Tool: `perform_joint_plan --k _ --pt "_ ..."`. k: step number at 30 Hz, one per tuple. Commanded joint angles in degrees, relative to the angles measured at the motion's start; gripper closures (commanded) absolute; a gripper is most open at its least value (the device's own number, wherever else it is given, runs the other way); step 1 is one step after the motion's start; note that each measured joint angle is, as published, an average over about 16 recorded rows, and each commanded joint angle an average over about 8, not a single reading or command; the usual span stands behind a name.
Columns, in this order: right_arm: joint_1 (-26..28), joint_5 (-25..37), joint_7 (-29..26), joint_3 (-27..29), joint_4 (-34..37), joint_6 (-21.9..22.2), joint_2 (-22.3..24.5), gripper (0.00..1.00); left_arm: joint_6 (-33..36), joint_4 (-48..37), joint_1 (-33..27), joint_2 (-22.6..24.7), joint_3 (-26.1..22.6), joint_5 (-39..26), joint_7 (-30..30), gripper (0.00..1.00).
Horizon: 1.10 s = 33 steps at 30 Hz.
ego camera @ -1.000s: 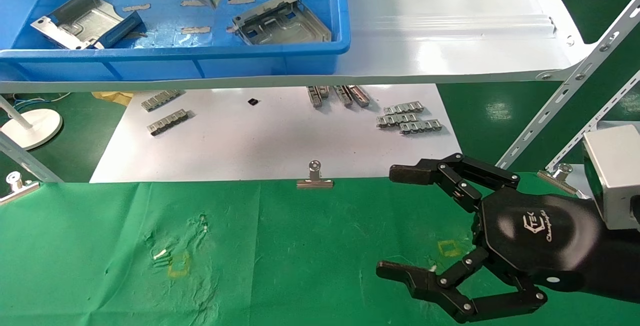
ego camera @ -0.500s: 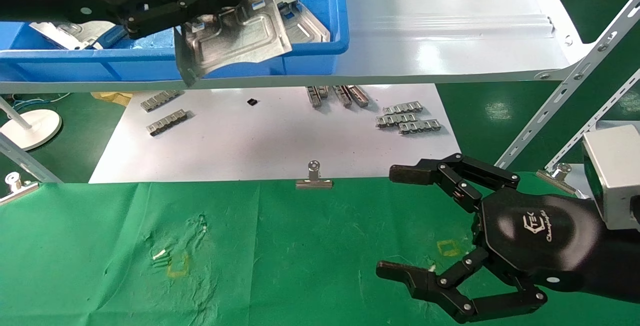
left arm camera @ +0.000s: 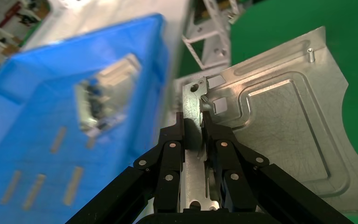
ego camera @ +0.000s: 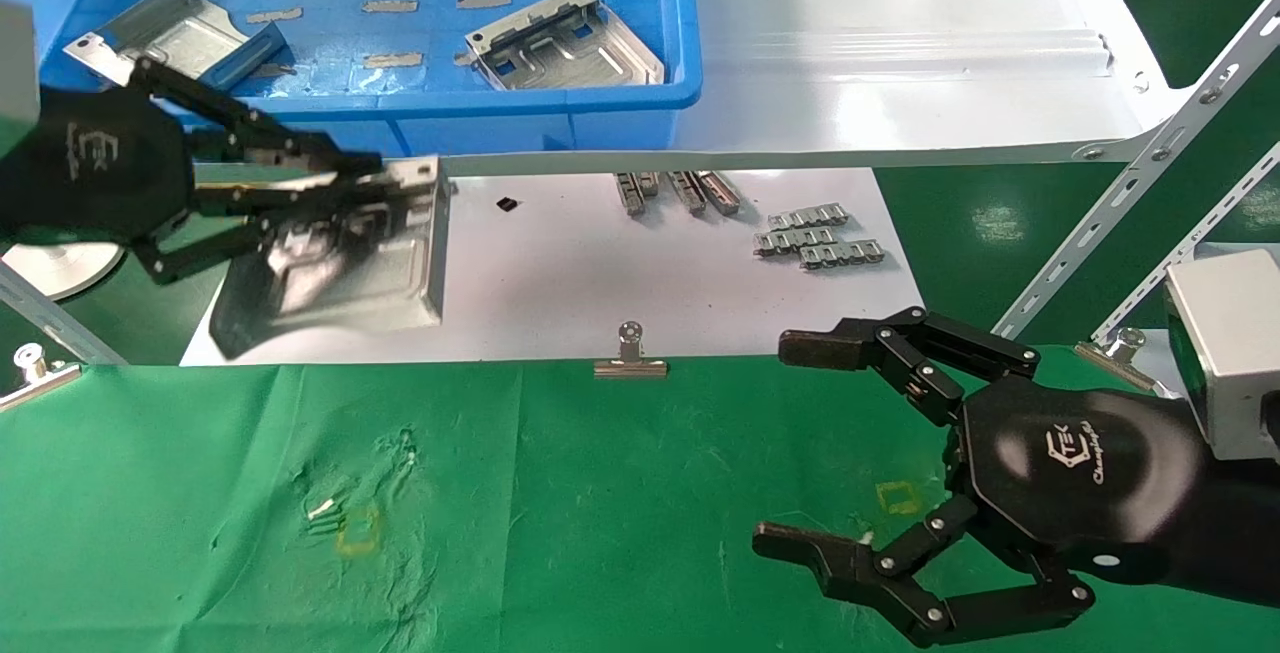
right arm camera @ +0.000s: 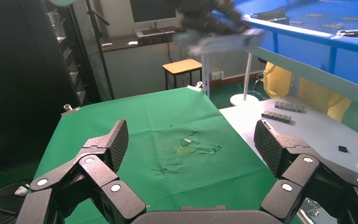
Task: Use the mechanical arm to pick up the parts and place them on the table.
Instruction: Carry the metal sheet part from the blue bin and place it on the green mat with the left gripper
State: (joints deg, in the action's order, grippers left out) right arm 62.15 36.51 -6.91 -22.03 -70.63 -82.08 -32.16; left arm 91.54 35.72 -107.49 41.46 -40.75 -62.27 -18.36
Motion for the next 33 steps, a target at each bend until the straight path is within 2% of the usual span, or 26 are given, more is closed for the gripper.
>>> perform_joint_plan --k 1,8,17,19,25,26,27,33 --pt "0.0 0.0 0.0 0.0 0.0 0.0 0.0 0.00 -0.1 3.0 2.1 -2.3 -2.0 2.1 -0.5 1.00" --pt "0.0 0.0 0.0 0.0 0.0 0.0 0.0 0.00 -0.9 1.2 7.0 -3.1 -7.4 1.4 -10.2 1.00" --pt "0.0 0.0 0.0 0.0 0.0 0.0 0.0 0.00 -2.5 -10.0 13.1 0.9 -10.5 0.5 -26.4 1.00" --pt "0.0 0.0 0.0 0.0 0.0 0.0 0.0 0.00 -3.4 -12.7 14.2 1.7 -10.5 0.6 -29.1 0.89" --pt "0.0 0.0 0.0 0.0 0.0 0.0 0.0 0.00 -4.8 -18.3 15.7 3.4 -10.1 1.0 -35.8 0.14" --pt "0.0 0.0 0.0 0.0 0.0 0.0 0.0 0.00 -4.8 -19.0 15.7 3.6 -10.0 1.0 -36.6 0.06" --pt "0.0 0.0 0.0 0.0 0.0 0.0 0.0 0.00 -4.7 -19.6 15.8 3.8 -10.0 1.1 -37.2 0.00" --pt "0.0 0.0 0.0 0.0 0.0 0.0 0.0 0.00 -4.2 -23.2 15.6 4.9 -10.1 0.9 -39.8 0.00"
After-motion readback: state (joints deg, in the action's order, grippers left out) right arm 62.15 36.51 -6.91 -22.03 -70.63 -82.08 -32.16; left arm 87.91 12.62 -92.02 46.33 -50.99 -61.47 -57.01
